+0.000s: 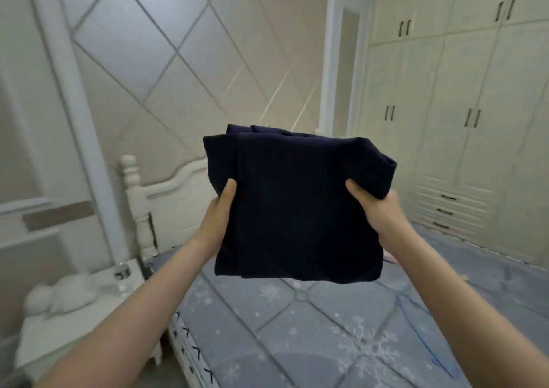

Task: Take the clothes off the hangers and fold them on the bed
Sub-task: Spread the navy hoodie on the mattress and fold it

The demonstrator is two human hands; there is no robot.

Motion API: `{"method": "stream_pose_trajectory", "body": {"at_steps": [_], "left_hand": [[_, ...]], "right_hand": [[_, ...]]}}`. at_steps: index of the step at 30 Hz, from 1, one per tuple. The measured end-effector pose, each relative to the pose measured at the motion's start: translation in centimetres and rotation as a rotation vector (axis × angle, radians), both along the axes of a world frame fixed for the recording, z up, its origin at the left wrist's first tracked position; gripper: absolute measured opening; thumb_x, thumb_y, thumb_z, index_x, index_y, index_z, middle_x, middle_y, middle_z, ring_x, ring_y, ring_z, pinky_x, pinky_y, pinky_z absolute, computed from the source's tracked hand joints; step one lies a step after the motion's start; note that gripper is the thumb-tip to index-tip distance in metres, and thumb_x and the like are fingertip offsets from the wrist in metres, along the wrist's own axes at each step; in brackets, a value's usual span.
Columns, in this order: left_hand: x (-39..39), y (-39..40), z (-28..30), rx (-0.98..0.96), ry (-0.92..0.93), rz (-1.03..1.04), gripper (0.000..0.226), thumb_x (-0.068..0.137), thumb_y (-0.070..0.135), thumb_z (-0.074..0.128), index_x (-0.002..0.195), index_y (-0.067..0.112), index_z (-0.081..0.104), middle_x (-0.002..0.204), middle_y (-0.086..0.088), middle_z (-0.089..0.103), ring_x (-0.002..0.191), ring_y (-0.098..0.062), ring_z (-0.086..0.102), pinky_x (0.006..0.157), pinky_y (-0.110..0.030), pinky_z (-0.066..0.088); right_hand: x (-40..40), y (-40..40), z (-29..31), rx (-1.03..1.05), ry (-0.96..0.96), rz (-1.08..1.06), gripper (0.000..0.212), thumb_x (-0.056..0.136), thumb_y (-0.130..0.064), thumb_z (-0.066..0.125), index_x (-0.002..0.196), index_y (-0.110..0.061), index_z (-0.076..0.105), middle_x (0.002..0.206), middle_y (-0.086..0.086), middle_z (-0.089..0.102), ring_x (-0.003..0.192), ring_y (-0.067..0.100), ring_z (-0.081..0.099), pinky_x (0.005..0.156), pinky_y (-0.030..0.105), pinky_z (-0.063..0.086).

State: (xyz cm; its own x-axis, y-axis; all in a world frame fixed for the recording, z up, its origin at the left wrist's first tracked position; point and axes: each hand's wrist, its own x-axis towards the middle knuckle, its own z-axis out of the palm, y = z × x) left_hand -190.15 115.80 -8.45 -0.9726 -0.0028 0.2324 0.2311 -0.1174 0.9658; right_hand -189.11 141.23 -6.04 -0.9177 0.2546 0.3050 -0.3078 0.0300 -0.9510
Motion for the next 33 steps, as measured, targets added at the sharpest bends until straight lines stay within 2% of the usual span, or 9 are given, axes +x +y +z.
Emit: {"method": "stream_pose_trajectory", "body": {"at_steps": [2,4,8,13,17,21,25,29,33], "left_hand": [[3.2,-5.6,1.3,0.02,0.019,0.061,0.054,0.071,0.071,0.041,0.105,0.033,0.057,0.106,0.011,0.065,0.097,-0.006,0.064,0.079,-0.021,0.048],[6.8,-11.5,1.9,0.044,0.032,0.14,0.05,0.076,0.071,0.047,0.106,0.033,0.057,0.104,0.013,0.067,0.094,-0.003,0.066,0.076,-0.019,0.049],[15.7,-23.6,2.1,0.044,0.035,0.369,0.069,0.069,0.064,0.059,0.126,0.025,0.054,0.118,0.006,0.066,0.107,-0.011,0.063,0.088,-0.026,0.048],[28.4,-36.5,2.4,0.047,0.057,0.633,0.046,0.073,0.047,0.06,0.113,0.023,0.061,0.107,0.005,0.071,0.1,-0.014,0.067,0.081,-0.025,0.052],[38.4,-45.4,1.7,0.055,0.053,0.855,0.044,0.071,0.04,0.07,0.111,0.024,0.062,0.106,0.003,0.071,0.097,-0.014,0.068,0.079,-0.027,0.052],[47.0,-51.0,-0.2,0.139,0.056,1.048,0.036,0.074,0.033,0.068,0.108,0.023,0.062,0.098,0.005,0.073,0.089,-0.013,0.07,0.068,-0.024,0.055],[54.2,-55.4,-2.6,0.206,0.042,1.241,0.037,0.079,0.034,0.067,0.113,0.02,0.063,0.1,0.003,0.073,0.089,-0.014,0.07,0.064,-0.023,0.055],[58.9,-58.9,-6.0,0.287,0.043,1.421,0.049,0.072,0.04,0.076,0.116,0.023,0.062,0.112,0.0,0.07,0.102,-0.021,0.067,0.086,-0.039,0.053],[61.2,-62.6,-9.3,0.387,0.023,1.578,0.039,0.075,0.037,0.075,0.11,0.027,0.063,0.109,0.001,0.07,0.101,-0.023,0.066,0.088,-0.043,0.053]], "right_hand": [[0.4,-5.6,1.3,-0.006,0.031,0.112,0.013,0.084,-0.033,0.068,0.091,-0.03,0.057,0.088,-0.011,0.062,0.081,0.008,0.059,0.065,0.024,0.045],[1.3,-11.7,2.5,0.002,0.05,0.241,0.014,0.084,-0.033,0.068,0.089,-0.034,0.055,0.089,-0.012,0.062,0.083,0.007,0.059,0.071,0.027,0.045],[4.2,-25.1,3.3,0.024,0.087,0.466,0.017,0.083,-0.033,0.069,0.094,-0.037,0.057,0.096,-0.013,0.064,0.091,0.007,0.06,0.078,0.029,0.048],[10.3,-42.1,2.7,0.022,0.056,0.724,0.016,0.083,-0.032,0.069,0.092,-0.034,0.056,0.09,-0.012,0.063,0.082,0.005,0.059,0.065,0.024,0.045],[16.6,-54.7,1.2,0.029,0.016,0.946,0.019,0.081,-0.036,0.07,0.096,-0.032,0.059,0.096,-0.009,0.066,0.089,0.013,0.062,0.08,0.033,0.049],[23.0,-64.2,-1.0,0.025,0.012,1.179,0.016,0.083,-0.031,0.07,0.095,-0.035,0.06,0.099,-0.01,0.067,0.091,0.01,0.064,0.078,0.031,0.051],[28.7,-72.4,-3.5,0.054,-0.031,1.349,0.016,0.084,-0.03,0.069,0.098,-0.03,0.061,0.096,-0.01,0.067,0.088,0.009,0.065,0.069,0.025,0.05],[32.6,-79.4,-6.1,0.097,-0.083,1.512,0.012,0.085,-0.031,0.067,0.095,-0.033,0.062,0.097,-0.011,0.068,0.088,0.008,0.065,0.067,0.023,0.049],[34.7,-86.0,-8.9,0.114,-0.12,1.658,0.034,0.085,-0.032,0.067,0.118,-0.026,0.059,0.107,-0.01,0.067,0.093,0.007,0.065,0.07,0.021,0.05]]}}
